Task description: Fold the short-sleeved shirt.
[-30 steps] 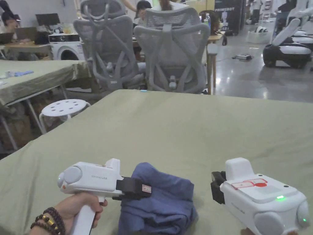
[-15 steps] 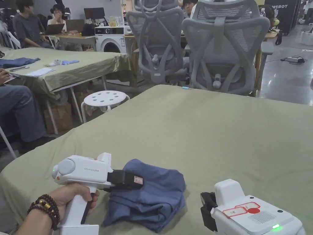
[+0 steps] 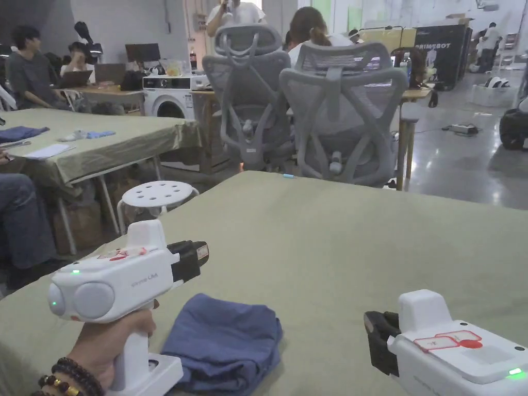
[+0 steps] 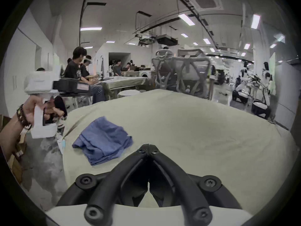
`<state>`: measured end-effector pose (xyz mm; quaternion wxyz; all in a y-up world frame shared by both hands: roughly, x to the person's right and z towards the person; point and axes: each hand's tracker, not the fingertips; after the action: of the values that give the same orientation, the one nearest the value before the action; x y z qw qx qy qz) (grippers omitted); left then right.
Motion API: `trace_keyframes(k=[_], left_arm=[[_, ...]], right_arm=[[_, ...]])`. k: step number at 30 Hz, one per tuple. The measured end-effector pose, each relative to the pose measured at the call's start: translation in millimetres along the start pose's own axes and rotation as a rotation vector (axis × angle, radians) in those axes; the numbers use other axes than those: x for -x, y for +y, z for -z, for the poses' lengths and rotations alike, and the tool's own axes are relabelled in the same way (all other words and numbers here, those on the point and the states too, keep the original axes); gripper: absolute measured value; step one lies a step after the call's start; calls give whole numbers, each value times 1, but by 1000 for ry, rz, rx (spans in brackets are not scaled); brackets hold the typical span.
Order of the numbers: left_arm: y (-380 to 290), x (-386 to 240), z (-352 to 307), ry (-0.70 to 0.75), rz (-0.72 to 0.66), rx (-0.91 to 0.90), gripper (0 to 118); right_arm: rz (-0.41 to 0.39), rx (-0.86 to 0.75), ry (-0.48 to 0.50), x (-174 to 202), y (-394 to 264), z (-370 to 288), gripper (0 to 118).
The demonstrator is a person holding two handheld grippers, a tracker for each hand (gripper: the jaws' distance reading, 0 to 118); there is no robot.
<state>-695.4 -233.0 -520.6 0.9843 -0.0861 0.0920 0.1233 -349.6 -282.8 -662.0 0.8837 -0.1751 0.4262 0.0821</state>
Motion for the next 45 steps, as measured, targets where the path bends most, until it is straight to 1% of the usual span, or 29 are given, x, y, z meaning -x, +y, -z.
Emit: trace_keyframes(k=[2,4,6,7,8,9,10,11,13,15,16,17,19,22,23,26,27,29,31,34,36,39,40,41,42,43,44,45], left_arm=[[-7,-58,-7,-39,68,-47,0],[-13,-115,-9,-25,174,-72,0],[-23,-170,-4,-65,189,-93,0],[-30,-193,-3,-98,168,-131,0],[-38,-218,0,-99,171,-149,0],[-49,-244,3,-110,199,-171,0],[-60,-269,6,-113,215,-177,0],[-73,-290,9,-131,244,-196,0],[-95,-326,14,-163,232,-194,0],[-113,-356,17,-185,238,-161,0],[-125,-368,15,-183,283,-160,0],[-132,-376,12,-184,289,-153,0],[-144,-386,9,-176,284,-162,0],[-159,-390,-1,-161,267,-167,0],[-163,-392,-5,-151,278,-172,0],[-174,-389,-18,-167,306,-177,0],[-177,-390,-20,-151,316,-188,0],[-177,-385,-20,-137,298,-184,0],[-175,-384,-14,-114,258,-147,0],[-174,-384,-11,-106,256,-160,0],[-174,-386,-11,-106,273,-165,0],[-173,-388,-10,-100,263,-170,0],[-173,-388,-9,-105,260,-165,0],[-173,-388,-10,-105,262,-160,8],[-173,-389,-9,-101,266,-160,28],[-173,-390,-9,-99,275,-160,73],[-172,-391,-8,-98,279,-152,107],[-172,-390,-6,-84,280,-129,118]], right_arm=[[3,-43,-61,-23,3,-35,1],[27,-108,-123,-50,4,-75,1],[29,-129,-205,-78,3,-114,1],[27,-145,-241,-91,0,-134,1],[34,-161,-285,-105,-5,-154,1],[45,-169,-323,-116,-10,-170,2],[54,-171,-384,-124,-15,-189,2],[65,-183,-430,-133,-23,-202,2],[75,-182,-515,-150,-41,-221,2],[55,-179,-586,-160,-58,-230,1],[44,-187,-609,-165,-67,-236,1],[45,-186,-614,-169,-75,-241,1],[31,-152,-680,-171,-89,-252,1],[61,-181,-686,-174,-108,-272,1],[59,-192,-696,-173,-113,-279,1],[44,-197,-752,-173,-126,-293,1],[44,-199,-771,-173,-128,-296,1],[63,-204,-798,-172,-131,-300,1],[80,-217,-802,-173,-133,-300,1],[89,-220,-794,-172,-132,-299,1],[81,-214,-795,-171,-130,-297,1],[77,-214,-794,-171,-129,-295,1],[82,-213,-791,-171,-128,-294,3],[88,-213,-782,-172,-128,-294,17],[95,-210,-773,-172,-127,-294,48],[100,-207,-766,-173,-127,-293,97],[103,-204,-769,-173,-126,-291,118],[104,-198,-772,-172,-126,-290,116]])
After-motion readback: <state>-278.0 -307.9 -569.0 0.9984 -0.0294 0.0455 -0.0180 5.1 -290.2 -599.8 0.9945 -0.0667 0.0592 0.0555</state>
